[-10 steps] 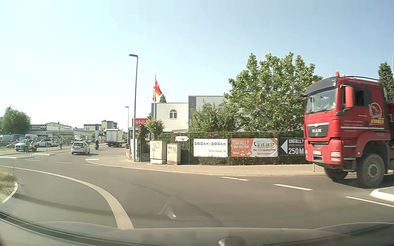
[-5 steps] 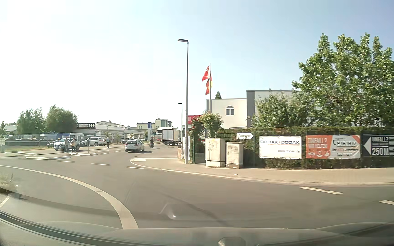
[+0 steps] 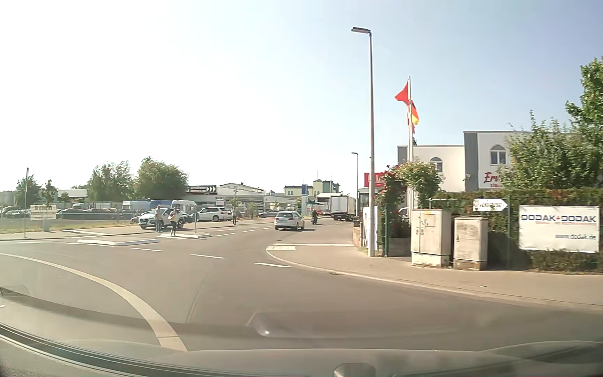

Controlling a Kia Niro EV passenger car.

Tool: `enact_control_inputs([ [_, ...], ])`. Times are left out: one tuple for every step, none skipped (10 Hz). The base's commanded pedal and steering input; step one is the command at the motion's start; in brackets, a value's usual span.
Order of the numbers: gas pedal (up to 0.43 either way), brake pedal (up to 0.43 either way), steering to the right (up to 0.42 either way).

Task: Follow the waypoints while adhering to traffic rules and regulations

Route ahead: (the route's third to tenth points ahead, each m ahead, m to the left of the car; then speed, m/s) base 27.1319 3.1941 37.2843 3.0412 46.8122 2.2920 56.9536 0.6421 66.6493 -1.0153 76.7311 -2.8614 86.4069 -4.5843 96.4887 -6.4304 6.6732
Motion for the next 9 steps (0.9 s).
enact_control_inputs([
  [0.0,0.067,-0.186],
  [0.0,0.152,-0.176],
  [0.0,0.195,-0.174],
  [0.0,0.244,-0.171],
  [0.0,0.25,-0.158],
  [0.0,0.268,-0.147],
  [0.0,0.293,-0.134],
  [0.0,0.305,-0.128],
  [0.0,0.311,-0.125],
])
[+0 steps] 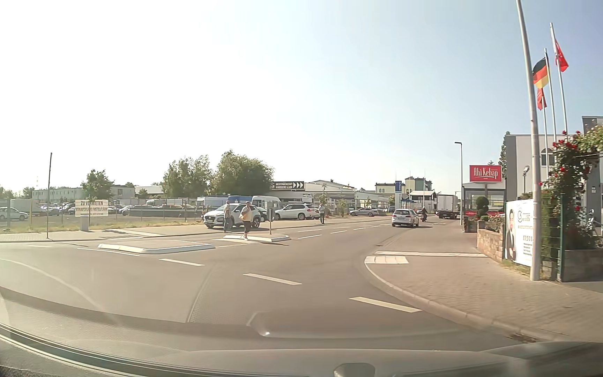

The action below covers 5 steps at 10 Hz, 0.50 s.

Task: Follow the waypoints while adhering to traffic rules and regulations

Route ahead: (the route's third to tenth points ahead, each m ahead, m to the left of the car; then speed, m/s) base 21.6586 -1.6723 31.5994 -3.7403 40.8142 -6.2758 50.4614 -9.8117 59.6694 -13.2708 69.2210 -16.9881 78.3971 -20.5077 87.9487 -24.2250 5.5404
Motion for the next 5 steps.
enact_control_inputs([
  [0.0,0.317,-0.12],
  [0.0,0.317,-0.109],
  [0.0,0.323,-0.097],
  [0.0,0.323,-0.082],
  [0.0,0.329,-0.067],
])
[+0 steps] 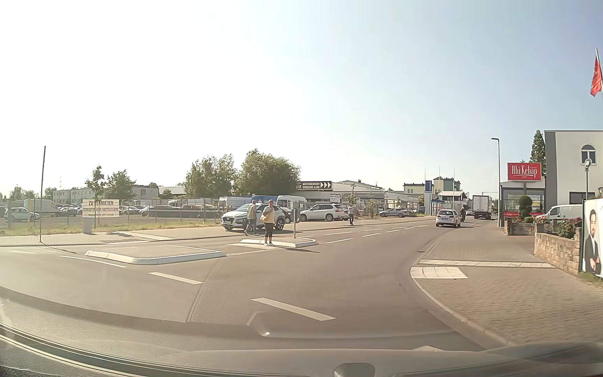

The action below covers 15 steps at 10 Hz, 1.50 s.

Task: Follow the waypoints while adhering to traffic rules and regulations

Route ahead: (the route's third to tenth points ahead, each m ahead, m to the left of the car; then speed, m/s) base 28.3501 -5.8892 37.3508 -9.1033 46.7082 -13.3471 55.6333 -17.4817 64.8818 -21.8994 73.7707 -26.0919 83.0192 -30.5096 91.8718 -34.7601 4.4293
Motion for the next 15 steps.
enact_control_inputs([
  [0.0,0.329,-0.052],
  [0.0,0.329,-0.039],
  [0.0,0.329,-0.026],
  [0.0,0.329,-0.014],
  [0.0,0.329,-0.007],
  [0.0,0.329,-0.004],
  [0.0,0.329,-0.002],
  [0.0,0.329,-0.001],
  [0.0,0.329,0.0],
  [0.0,0.329,0.003],
  [0.0,0.323,0.006],
  [0.0,0.317,0.012],
  [0.0,0.317,0.015],
  [0.0,0.311,0.016],
  [0.0,0.311,0.016],
])
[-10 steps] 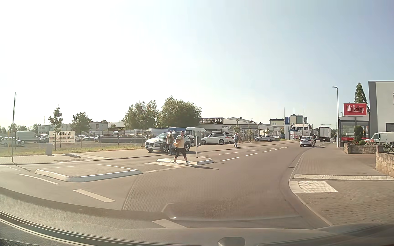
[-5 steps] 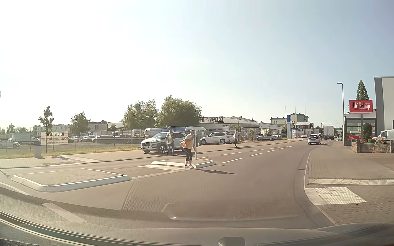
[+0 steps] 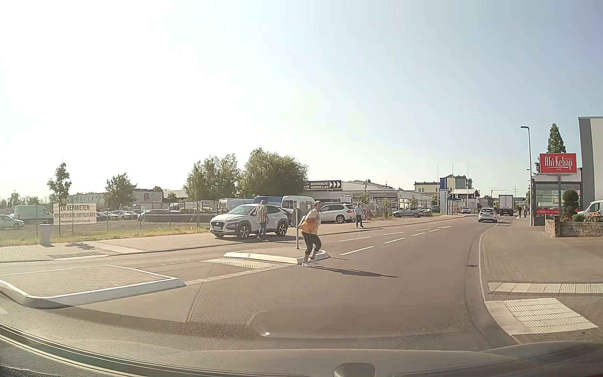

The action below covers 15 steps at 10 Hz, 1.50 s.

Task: Follow the waypoints while adhering to traffic rules and regulations

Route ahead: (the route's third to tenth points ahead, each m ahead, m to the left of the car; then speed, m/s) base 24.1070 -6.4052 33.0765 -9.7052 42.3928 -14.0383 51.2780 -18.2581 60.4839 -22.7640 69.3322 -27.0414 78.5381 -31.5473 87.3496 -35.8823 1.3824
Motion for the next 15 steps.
enact_control_inputs([
  [0.0,0.311,0.018],
  [0.0,0.293,0.022],
  [0.0,0.268,0.027],
  [0.0,0.25,0.029],
  [0.0,0.226,0.033],
  [0.0,0.201,0.037],
  [0.0,0.152,0.046],
  [0.0,0.134,0.054],
  [0.0,0.128,0.058],
  [0.0,0.128,0.06],
  [0.0,0.128,0.06],
  [0.0,0.122,0.06],
  [0.0,0.024,0.062],
  [0.0,0.024,0.064],
  [0.0,0.024,0.066],
])
